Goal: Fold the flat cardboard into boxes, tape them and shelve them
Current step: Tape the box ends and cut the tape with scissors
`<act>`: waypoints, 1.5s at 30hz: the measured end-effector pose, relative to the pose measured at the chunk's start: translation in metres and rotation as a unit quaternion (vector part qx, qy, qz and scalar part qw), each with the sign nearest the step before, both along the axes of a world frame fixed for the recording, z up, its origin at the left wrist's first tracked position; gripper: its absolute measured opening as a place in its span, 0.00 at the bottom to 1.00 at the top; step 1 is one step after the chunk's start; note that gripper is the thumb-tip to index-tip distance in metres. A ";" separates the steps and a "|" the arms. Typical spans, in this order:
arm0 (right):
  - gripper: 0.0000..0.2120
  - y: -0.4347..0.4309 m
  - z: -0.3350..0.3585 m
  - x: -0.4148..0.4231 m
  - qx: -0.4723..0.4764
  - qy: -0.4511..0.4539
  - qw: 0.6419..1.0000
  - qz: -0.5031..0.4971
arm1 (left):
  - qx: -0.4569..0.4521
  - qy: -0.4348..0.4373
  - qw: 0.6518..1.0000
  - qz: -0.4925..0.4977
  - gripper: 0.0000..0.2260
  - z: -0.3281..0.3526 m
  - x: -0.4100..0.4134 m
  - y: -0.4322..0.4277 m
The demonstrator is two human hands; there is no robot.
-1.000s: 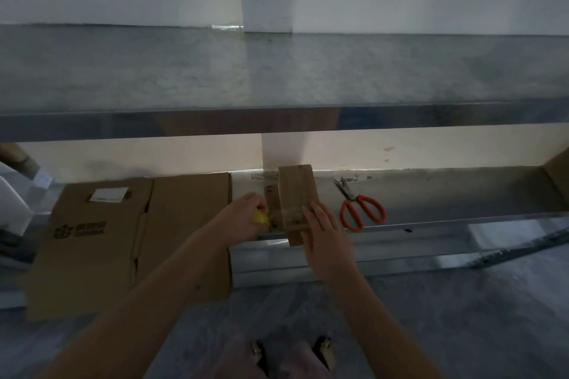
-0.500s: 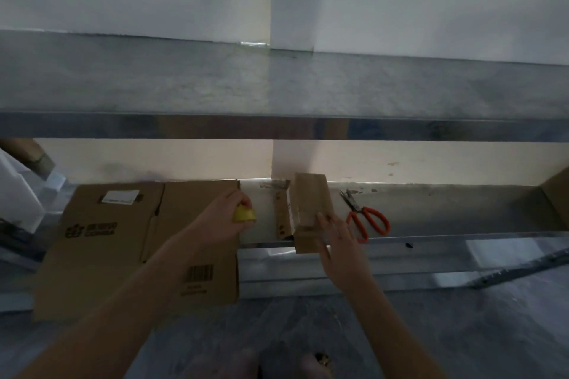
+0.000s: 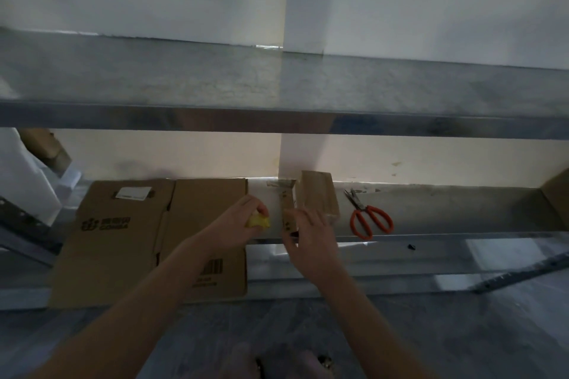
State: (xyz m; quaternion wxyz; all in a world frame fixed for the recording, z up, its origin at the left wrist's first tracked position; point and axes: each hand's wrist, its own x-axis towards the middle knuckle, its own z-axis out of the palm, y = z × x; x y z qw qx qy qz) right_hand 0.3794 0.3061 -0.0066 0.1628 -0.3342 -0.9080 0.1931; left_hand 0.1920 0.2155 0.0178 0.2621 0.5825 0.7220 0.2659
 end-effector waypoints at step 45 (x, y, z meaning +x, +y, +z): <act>0.04 -0.017 -0.045 -0.052 -0.324 0.092 0.925 -0.175 | -0.029 0.217 0.974 0.051 0.20 -0.055 -0.051 -0.003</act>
